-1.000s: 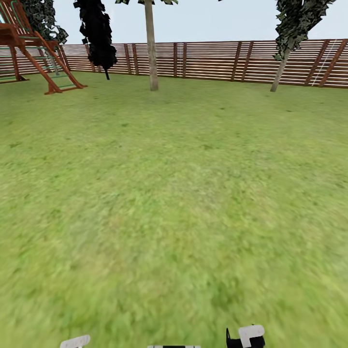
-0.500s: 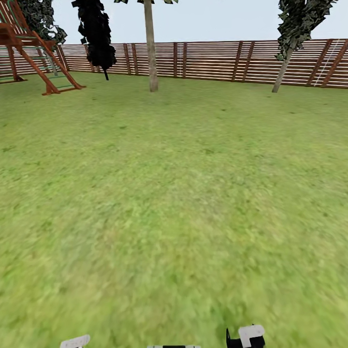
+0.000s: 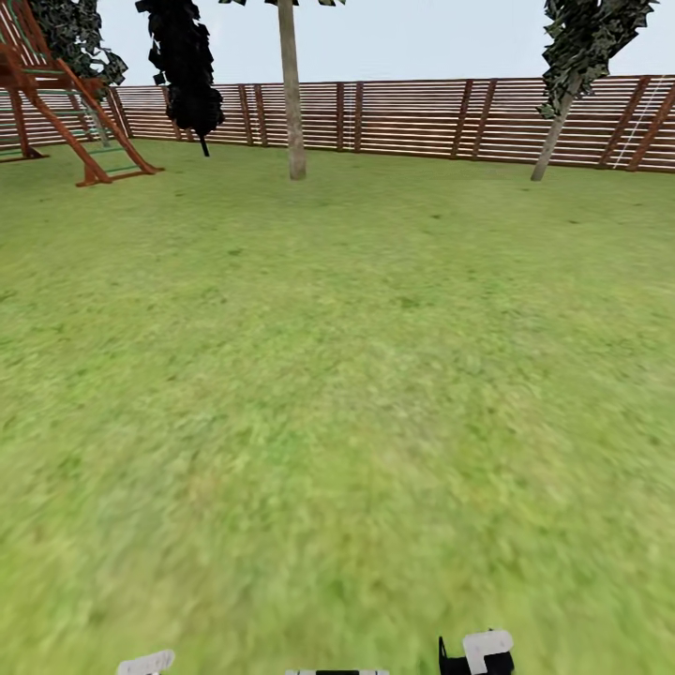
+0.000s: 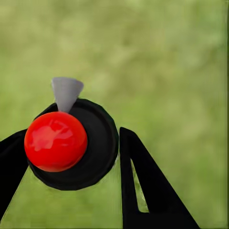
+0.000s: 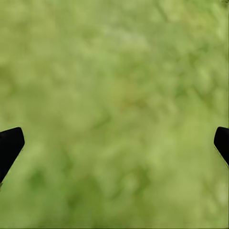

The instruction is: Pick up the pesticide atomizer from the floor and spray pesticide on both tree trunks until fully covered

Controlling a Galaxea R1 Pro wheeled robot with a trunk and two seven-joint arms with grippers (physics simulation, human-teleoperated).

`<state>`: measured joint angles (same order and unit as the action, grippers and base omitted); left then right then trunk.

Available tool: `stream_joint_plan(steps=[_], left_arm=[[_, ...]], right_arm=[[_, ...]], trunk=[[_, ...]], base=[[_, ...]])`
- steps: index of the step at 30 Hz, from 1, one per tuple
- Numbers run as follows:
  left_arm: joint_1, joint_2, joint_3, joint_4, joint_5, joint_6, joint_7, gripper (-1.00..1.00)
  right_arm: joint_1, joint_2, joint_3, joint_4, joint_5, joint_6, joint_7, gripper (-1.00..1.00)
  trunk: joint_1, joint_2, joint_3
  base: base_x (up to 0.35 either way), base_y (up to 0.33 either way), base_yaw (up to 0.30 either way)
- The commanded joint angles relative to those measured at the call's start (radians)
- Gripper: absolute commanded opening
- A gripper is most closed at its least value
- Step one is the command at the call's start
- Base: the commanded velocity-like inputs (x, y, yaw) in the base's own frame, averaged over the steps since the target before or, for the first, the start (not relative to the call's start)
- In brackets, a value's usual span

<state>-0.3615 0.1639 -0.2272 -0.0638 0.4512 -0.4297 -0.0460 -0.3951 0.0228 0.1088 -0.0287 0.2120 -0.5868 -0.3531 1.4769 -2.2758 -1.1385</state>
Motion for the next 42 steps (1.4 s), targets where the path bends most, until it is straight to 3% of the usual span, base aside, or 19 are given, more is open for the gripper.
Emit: stream_joint_plan(steps=[1,42], left_arm=[[-0.001,0.0,-0.006,0.001,0.011,-0.003,-0.005,-1.0],[-0.001,-0.009,-0.006,0.001,0.011,-0.003,-0.005,-1.0]], right_arm=[[-0.001,0.0,0.008,0.001,0.004,0.001,-0.01,1.0],[-0.001,0.0,0.008,0.001,0.004,0.001,-0.01,1.0]], trunk=[[0.0,0.0,-0.001],[0.0,0.0,-0.001]], base=[[0.336,0.0,0.0],[0.336,0.0,0.0]])
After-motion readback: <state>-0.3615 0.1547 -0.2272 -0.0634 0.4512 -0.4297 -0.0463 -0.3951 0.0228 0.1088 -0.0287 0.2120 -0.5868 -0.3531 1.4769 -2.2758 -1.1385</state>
